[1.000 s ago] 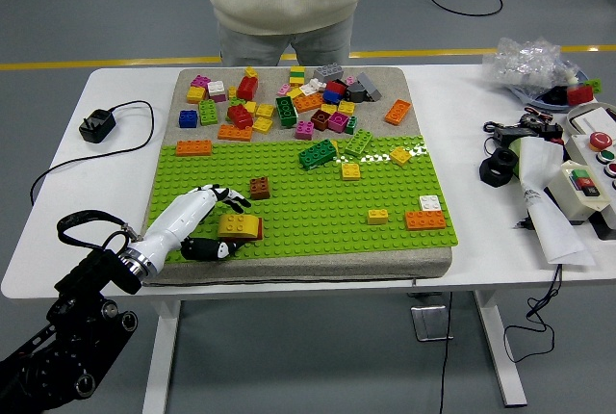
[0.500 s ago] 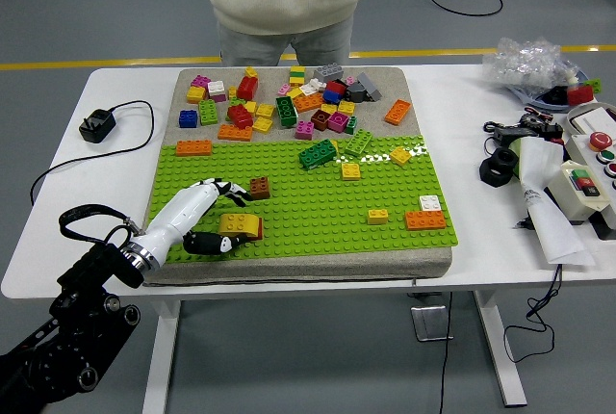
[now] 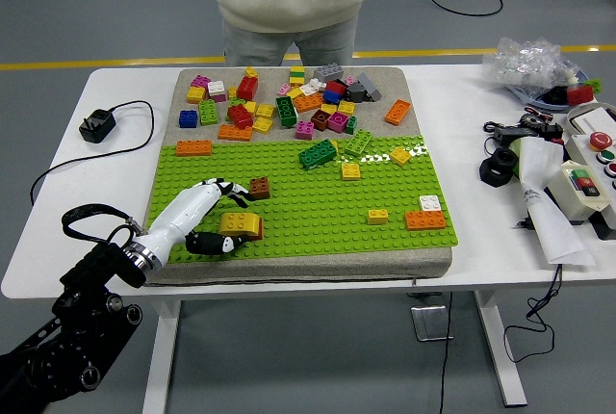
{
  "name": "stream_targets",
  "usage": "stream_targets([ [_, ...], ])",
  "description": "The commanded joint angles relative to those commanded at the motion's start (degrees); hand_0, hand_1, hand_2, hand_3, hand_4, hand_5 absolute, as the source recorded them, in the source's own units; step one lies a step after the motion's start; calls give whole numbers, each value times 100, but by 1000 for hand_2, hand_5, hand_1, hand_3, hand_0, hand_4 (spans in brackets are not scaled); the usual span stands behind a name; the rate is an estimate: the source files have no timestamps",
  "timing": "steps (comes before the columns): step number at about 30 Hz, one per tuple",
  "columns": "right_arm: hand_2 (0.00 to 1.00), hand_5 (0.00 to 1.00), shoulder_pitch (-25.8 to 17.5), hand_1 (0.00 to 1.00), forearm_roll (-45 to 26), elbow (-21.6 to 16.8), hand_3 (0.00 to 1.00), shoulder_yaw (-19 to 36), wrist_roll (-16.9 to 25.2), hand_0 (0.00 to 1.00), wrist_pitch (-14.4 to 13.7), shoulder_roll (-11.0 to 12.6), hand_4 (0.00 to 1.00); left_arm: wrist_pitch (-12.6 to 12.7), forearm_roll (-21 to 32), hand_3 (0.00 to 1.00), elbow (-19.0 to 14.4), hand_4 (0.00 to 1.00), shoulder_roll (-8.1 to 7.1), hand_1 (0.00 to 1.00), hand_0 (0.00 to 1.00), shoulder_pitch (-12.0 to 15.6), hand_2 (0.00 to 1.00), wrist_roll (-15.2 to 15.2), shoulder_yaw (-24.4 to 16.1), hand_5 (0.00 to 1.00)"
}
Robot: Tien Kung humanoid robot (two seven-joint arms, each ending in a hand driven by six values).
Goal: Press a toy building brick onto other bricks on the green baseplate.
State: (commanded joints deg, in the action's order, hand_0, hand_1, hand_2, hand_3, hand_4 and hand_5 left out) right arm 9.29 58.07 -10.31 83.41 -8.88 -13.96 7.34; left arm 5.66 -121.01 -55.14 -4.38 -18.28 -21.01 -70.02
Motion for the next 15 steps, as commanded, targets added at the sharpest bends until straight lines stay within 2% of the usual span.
stream_targets([
  [8, 754, 668, 0, 731, 2, 0, 741, 11, -1, 802, 11, 4, 998, -21, 56, 651, -190, 847, -28, 768, 916, 58, 614, 0, -84, 85],
  [15, 754, 668, 1, 731, 6, 0, 740, 31, 12, 802, 12, 8, 998, -73, 51, 650, -490, 847, -134, 768, 916, 179, 614, 15, -247, 86],
])
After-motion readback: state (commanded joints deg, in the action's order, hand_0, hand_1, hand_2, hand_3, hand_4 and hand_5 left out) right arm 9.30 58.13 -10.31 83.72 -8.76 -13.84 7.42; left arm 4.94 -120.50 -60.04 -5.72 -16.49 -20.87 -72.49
